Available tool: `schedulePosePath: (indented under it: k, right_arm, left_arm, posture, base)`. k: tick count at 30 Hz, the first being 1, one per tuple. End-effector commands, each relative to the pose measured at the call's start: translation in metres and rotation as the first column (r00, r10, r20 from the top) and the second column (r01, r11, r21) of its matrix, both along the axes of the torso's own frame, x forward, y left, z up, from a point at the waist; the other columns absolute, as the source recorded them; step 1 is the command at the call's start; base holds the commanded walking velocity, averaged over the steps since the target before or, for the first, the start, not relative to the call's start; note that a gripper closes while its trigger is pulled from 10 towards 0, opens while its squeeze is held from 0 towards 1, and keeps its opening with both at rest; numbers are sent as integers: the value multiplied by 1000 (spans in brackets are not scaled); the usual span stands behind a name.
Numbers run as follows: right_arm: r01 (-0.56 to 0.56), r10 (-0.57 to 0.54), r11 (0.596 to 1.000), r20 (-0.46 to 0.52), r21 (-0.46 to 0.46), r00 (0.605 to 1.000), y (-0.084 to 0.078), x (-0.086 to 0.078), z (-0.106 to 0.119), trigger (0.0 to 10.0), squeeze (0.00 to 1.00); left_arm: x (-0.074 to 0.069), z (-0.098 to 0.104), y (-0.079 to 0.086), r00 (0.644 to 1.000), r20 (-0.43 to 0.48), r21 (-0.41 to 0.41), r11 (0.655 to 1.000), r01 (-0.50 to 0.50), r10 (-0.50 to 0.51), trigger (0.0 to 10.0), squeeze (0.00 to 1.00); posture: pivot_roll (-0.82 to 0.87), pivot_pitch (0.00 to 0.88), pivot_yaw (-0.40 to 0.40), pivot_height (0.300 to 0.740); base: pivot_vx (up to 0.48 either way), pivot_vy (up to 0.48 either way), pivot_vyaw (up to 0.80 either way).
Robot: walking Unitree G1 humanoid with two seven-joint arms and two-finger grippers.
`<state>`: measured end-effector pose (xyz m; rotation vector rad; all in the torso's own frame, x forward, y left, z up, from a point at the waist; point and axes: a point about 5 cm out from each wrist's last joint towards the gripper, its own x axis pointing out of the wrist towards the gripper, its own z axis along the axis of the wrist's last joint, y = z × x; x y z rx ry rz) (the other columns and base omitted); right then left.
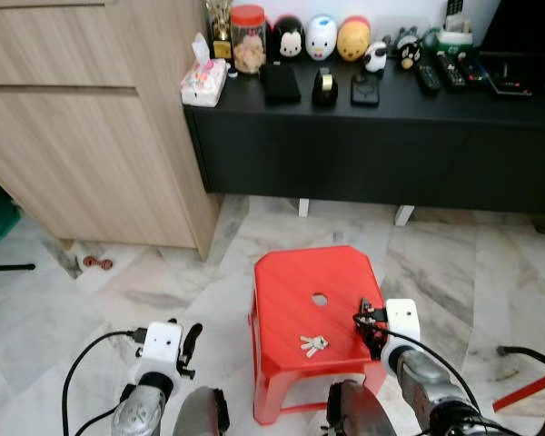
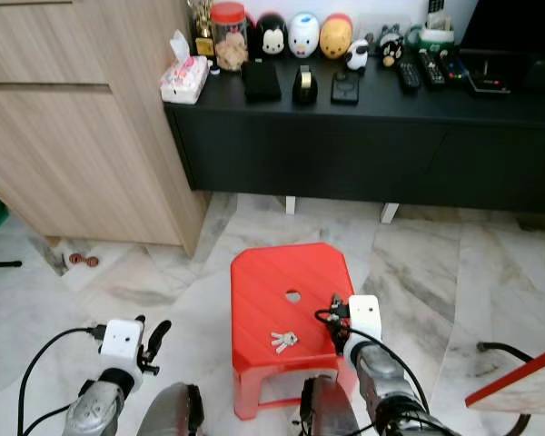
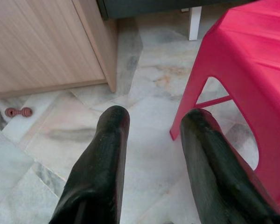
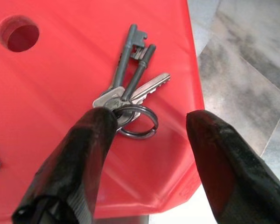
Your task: Hang keys on a hook
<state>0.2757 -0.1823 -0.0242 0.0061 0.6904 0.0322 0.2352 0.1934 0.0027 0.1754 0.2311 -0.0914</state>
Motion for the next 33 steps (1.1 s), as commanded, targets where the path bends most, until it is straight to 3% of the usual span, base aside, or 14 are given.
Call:
schedulePosePath:
  k: [1,7,14,21,33]
  right_arm:
    - [1,-1,1000,-49,10,999,2,-13,-11,10000,0]
    - [11,-11,999,-4,51,1000,7,-10,-8,10000,0]
    - [6,-18,993,99,120,995,17,5,5,10000,0]
    - [31,-61,987,192,157,979,15,16,18,10000,0]
    - [20,-54,988,226,152,973,16,19,23,10000,0]
  left_arm:
    - [-5,-1,3,1000,-18,23,1000,14,-13,10000,0]
    - [-10,3,2,1000,-12,30,999,21,-21,10000,0]
    - [-13,0,-1,999,-35,32,999,25,-24,10000,0]
    - [-9,1,-1,999,-45,34,999,22,-21,10000,0]
    - [-1,1,-3,998,-51,37,999,25,-23,10000,0]
  posture:
    - [60,184,5,623]
    - [62,205,6,623]
    - [54,201,4,623]
    - [50,184,3,623]
    - [41,159,2,623]
  base:
    - [0,0,0]
    - [0,0,0]
    - [0,0,0]
    - [0,0,0]
    - [0,0,0]
